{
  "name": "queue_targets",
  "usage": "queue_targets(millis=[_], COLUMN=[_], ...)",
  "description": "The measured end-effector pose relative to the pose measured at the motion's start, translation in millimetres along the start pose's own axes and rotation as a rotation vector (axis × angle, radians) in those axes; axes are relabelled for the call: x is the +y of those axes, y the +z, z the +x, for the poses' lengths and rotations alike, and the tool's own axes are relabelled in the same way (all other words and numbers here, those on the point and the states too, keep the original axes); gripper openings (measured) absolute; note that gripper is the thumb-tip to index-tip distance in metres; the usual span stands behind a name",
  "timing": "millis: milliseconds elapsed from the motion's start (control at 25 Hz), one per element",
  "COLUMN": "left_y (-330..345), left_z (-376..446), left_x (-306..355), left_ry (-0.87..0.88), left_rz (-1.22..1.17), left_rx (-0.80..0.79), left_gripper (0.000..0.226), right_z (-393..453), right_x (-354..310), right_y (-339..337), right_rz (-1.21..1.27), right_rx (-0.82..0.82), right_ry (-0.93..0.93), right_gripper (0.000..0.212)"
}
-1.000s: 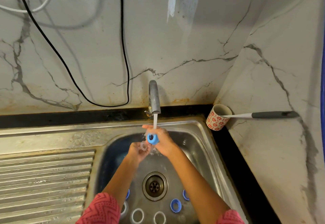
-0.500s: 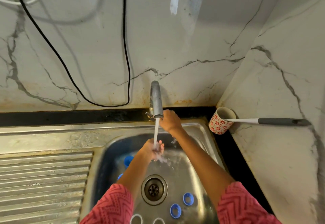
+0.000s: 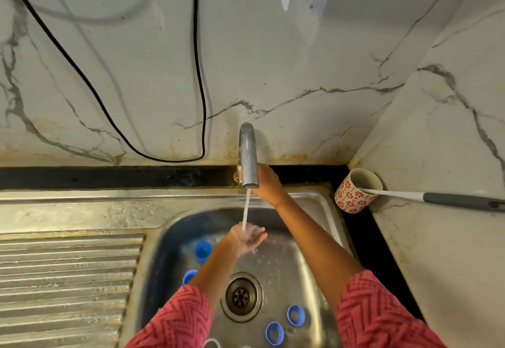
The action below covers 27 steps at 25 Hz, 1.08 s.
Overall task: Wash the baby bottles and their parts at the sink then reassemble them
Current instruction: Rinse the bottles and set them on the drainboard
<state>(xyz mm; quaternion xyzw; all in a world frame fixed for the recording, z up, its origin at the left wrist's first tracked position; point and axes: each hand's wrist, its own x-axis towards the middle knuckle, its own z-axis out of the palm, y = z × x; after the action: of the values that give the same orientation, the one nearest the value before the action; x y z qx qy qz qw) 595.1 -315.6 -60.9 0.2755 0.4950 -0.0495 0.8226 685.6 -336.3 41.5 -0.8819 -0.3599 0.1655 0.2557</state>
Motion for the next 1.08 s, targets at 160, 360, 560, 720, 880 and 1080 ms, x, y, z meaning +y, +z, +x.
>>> queue_targets(millis=[160, 360, 560, 720, 880, 1080], left_y=[-12.6, -18.9, -26.7, -35.5, -48.2, -54.0], left_z=[-14.6, -36.2, -68.5, -108.4, -135.1, -161.5], left_x=[1.8, 7.7, 5.3, -6.0, -12.8, -20.3], left_ry=[0.011, 0.098, 0.133, 0.182, 0.258, 0.304], left_rz=[-0.06, -0.06, -0.053, -0.079, -0.097, -0.057], left_rx=[0.055, 0.025, -0.153, -0.333, -0.298, -0.355], left_gripper=[0.032, 0.021, 0.022, 0.049, 0.041, 0.036], right_z=[-11.4, -54.5, -99.6, -131.0, -148.3, -163.8], right_x=[15.7, 30.2, 24.2, -10.4, -34.0, -31.2], right_y=[12.9, 20.6, 7.7, 12.5, 15.8, 11.7], right_rz=[0.366, 0.914, 0.747, 0.388, 0.34, 0.377], right_rx=[0.024, -0.077, -0.117, -0.093, -0.111, 0.01], right_ry=[0.239, 0.588, 0.346, 0.14, 0.164, 0.241], right_gripper=[0.023, 0.016, 0.026, 0.008, 0.02, 0.018])
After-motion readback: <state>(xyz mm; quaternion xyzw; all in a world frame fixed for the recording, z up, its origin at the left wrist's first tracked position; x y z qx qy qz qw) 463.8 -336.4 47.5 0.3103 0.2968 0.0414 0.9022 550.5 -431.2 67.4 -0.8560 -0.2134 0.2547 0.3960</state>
